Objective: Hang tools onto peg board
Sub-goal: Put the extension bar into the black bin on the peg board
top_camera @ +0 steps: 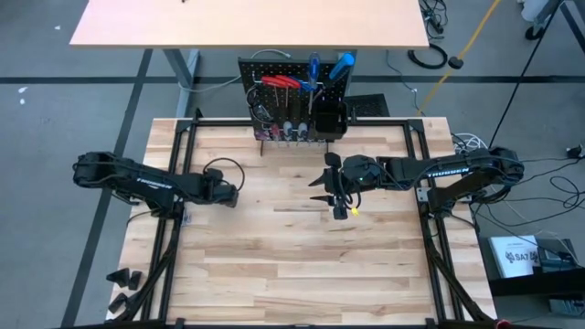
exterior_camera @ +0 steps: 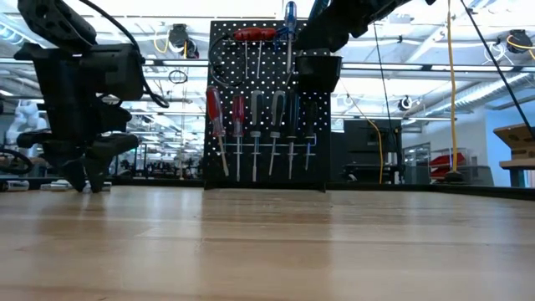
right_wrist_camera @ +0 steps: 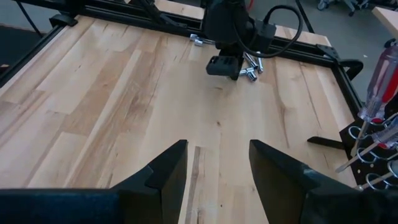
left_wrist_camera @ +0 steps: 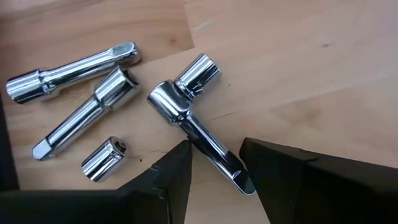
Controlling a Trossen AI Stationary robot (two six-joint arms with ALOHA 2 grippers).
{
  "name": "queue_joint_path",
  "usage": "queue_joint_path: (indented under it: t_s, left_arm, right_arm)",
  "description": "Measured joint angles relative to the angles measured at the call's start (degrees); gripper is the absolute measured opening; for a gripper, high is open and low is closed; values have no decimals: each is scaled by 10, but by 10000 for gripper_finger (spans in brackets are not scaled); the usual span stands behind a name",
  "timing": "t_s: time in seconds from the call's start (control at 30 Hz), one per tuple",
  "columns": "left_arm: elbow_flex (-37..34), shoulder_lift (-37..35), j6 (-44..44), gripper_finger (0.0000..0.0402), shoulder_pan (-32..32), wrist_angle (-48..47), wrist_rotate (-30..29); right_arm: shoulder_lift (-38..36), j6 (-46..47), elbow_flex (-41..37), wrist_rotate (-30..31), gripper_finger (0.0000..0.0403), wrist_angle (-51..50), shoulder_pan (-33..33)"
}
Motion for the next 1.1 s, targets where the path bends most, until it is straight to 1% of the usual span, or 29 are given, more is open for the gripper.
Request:
queue_joint_path:
  t_s: [0.13,0.37,0.47,0.63,0.73,0.8,0.87,0.97,1.1]
  left_arm:
    - [0,0,16,125,0,8,8]
    - [0,0,32,56,0,18,12]
    - [0,0,32,38,0,17,13]
    - [0,0,38,38,-1,17,9]
    - [-2,-12,59,41,-1,19,9]
    - [-3,-27,72,41,-2,19,10]
    - [-4,-49,81,41,-6,25,29]
    - [-3,-84,103,41,-13,33,31]
    - [-3,-128,147,41,-30,90,42]
  right_arm:
    - [0,0,0,0,164,0,0]
    - [0,0,0,0,164,0,0]
    - [0,0,0,0,164,0,0]
    - [0,0,0,0,164,0,0]
    - [0,0,0,0,164,0,0]
    - [0,0,0,0,164,0,0]
    - [0,0,0,0,164,0,0]
    - [0,0,0,0,164,0,0]
    - [0,0,0,0,165,0,0]
